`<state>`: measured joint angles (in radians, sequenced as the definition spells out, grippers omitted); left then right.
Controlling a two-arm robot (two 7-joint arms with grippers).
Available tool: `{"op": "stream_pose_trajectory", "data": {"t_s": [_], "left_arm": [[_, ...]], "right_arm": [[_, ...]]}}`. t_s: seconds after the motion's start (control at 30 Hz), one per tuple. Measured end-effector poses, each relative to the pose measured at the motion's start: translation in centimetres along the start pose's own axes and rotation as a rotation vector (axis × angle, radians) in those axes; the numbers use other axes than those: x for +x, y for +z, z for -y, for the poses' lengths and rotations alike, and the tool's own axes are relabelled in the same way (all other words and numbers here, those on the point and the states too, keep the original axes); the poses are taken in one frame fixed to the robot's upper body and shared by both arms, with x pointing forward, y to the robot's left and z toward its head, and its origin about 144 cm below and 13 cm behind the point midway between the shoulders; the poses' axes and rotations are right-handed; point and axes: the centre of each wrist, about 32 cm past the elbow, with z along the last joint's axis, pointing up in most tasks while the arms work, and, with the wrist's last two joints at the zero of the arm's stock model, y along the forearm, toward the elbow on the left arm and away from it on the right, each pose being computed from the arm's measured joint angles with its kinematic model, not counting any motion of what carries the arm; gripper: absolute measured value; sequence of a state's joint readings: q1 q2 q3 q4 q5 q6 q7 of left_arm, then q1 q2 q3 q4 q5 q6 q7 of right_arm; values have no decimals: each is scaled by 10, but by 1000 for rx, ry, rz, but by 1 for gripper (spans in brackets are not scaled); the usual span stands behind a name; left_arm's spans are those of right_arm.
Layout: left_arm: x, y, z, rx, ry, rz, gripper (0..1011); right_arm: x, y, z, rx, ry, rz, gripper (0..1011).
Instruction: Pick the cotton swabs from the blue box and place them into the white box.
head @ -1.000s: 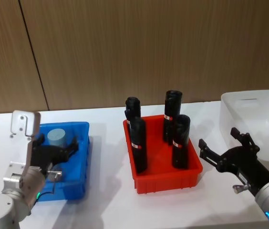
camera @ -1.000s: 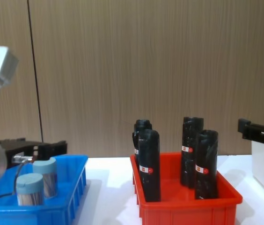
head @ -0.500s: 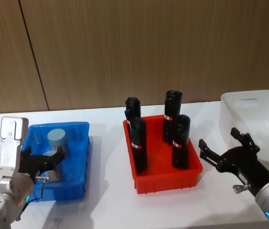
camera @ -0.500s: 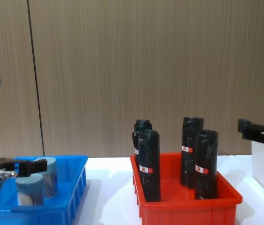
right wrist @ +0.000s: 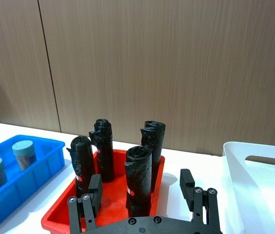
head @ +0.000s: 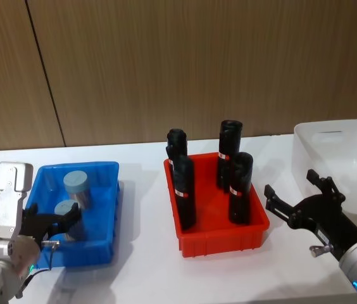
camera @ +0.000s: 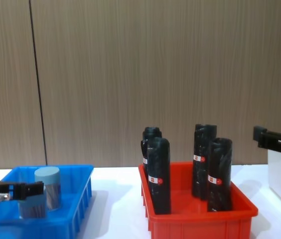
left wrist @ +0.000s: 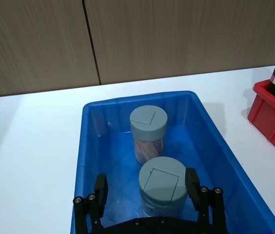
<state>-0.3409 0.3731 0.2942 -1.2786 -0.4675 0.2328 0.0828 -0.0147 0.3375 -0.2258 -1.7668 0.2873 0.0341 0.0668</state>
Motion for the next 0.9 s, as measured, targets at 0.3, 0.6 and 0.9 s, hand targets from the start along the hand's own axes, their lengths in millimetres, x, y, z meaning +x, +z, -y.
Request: {"op": "stream_pose_trajectory", "data": {"t_s": [0.3,0.6,0.9], "left_arm": [[6,-5,5,-2,-28,-2,1004],[10,-10,9,-7,-53,-4,1004],[13,-13,12,-25,-77,1,1004]], "right_arm": [[0,0,0,0,0,0,1002],[0,0,0,0,0,0,1001],[0,0,0,0,0,0,1001]]}}
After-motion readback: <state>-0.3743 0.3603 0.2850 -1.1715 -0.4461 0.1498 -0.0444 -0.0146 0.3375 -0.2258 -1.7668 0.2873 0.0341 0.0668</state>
